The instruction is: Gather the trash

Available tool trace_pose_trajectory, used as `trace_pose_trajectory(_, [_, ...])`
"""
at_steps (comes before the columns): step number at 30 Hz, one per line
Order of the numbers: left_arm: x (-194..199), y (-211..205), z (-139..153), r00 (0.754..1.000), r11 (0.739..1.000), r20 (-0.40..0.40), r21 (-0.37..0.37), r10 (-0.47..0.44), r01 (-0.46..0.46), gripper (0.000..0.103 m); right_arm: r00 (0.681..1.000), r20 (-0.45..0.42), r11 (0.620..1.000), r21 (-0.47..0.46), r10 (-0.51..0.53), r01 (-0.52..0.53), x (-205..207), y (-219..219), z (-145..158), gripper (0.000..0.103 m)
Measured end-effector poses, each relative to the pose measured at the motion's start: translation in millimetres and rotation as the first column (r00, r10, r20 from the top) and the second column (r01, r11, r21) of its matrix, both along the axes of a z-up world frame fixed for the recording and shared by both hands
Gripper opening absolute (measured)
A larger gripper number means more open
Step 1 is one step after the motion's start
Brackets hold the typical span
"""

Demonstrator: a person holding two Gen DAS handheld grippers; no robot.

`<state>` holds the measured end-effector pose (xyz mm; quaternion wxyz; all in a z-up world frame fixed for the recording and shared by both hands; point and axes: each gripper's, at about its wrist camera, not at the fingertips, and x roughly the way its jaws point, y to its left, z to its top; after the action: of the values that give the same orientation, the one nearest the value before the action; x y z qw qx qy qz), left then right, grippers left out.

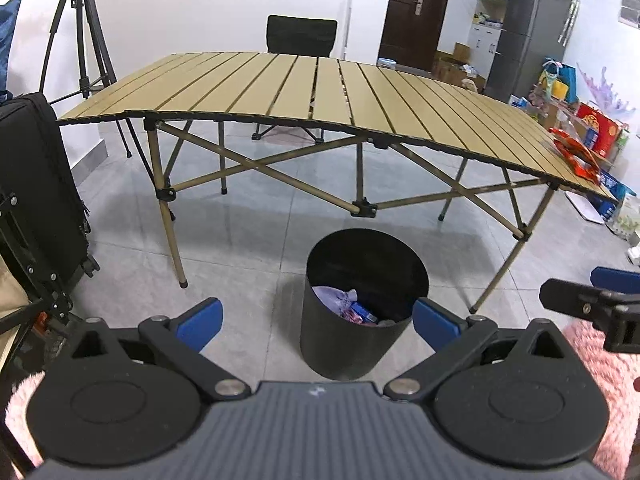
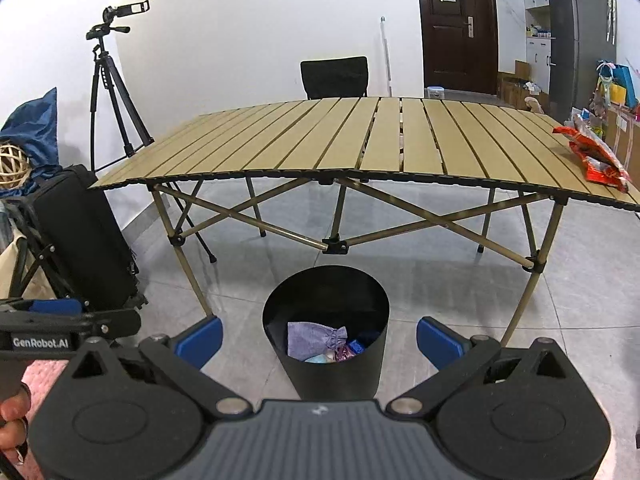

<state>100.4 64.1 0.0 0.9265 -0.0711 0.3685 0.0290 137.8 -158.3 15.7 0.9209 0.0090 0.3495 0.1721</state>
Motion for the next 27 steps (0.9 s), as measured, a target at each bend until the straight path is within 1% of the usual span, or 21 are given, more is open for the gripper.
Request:
trace_pose_trajectory(5, [-10, -5, 0, 1.0, 1.0, -0.001, 0.003, -0.012, 0.012, 0.103, 1.0, -0.004, 1.0, -0.004, 0.008, -0.008, -13, -3, 2, 0.103])
trace_pose_trajectory(11, [-11, -8, 1, 1.0, 1.0, 0.001, 0.012, -0.016, 0.016, 0.103, 1.0, -0.004, 1.0, -0.004, 0.021, -0.021, -21, -2, 2, 0.103])
trace_pose_trajectory(27, [-15, -12, 1, 1.0, 0.999, 0.01, 0.025, -0.02, 0.02, 0.103, 1.0, -0.002, 1.0, -0.006, 0.029, -0.029, -23, -1, 2, 0.103])
